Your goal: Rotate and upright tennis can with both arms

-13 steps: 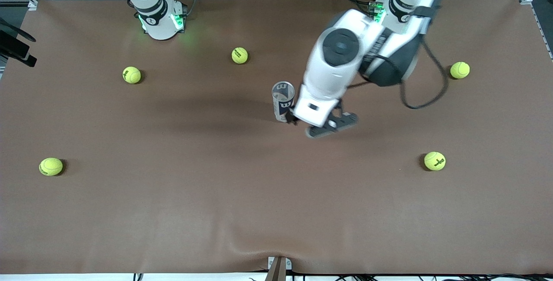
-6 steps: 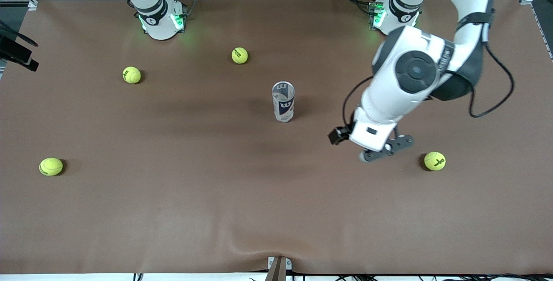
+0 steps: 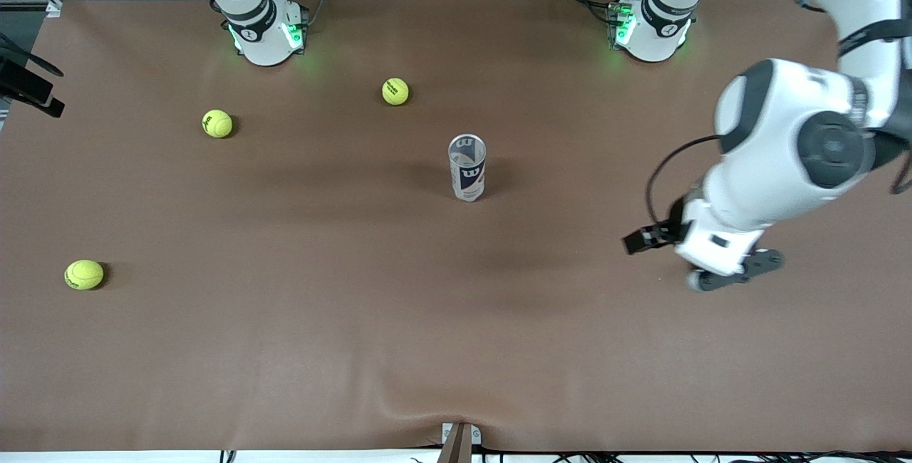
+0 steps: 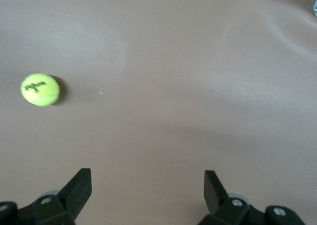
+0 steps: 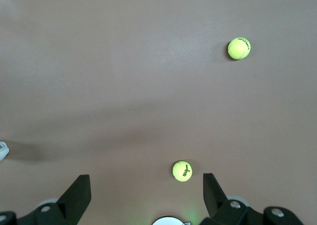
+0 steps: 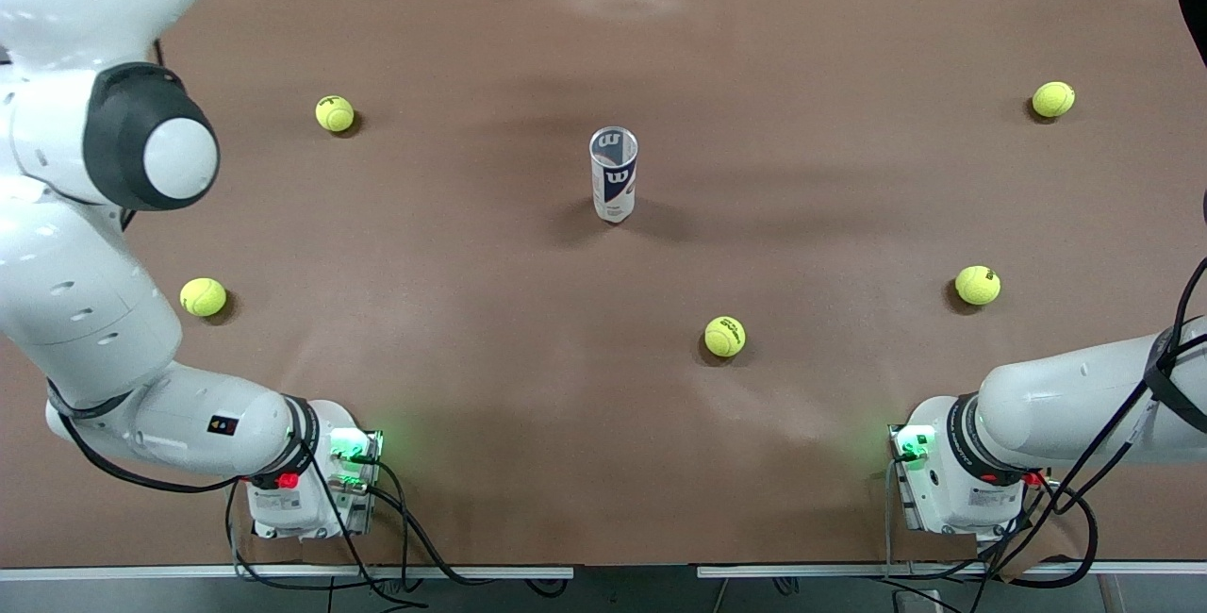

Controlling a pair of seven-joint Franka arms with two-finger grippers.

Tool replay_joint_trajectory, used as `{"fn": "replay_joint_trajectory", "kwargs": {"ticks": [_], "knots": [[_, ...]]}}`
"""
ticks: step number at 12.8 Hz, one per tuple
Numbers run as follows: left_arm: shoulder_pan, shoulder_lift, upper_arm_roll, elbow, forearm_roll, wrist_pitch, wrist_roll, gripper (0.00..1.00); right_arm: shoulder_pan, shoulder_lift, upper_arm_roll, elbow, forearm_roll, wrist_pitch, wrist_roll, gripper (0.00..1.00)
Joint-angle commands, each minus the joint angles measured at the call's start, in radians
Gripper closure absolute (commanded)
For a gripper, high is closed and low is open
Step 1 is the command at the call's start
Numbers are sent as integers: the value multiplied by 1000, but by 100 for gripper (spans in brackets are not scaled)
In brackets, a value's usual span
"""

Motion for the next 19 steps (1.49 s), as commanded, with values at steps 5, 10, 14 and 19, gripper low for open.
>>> {"fn": "replay_joint_trajectory", "kwargs": {"ticks": [5,10,14,19], "knots": [[161,-143,-70,-33,-5,-166,163,0,7,-4,-2,2,-4,-1,19,0],[79,-384,18,-234,-5,-221,190,0,7,-4,-2,1,-3,-4,21,0],[91,-541,18,-382,4,-220,221,0,7,-4,-2,1,-3,-7,21,0],[102,-451,67,-301,40,-188,299,0,9,-4,-2,1,-3,-8,21,0]]}}
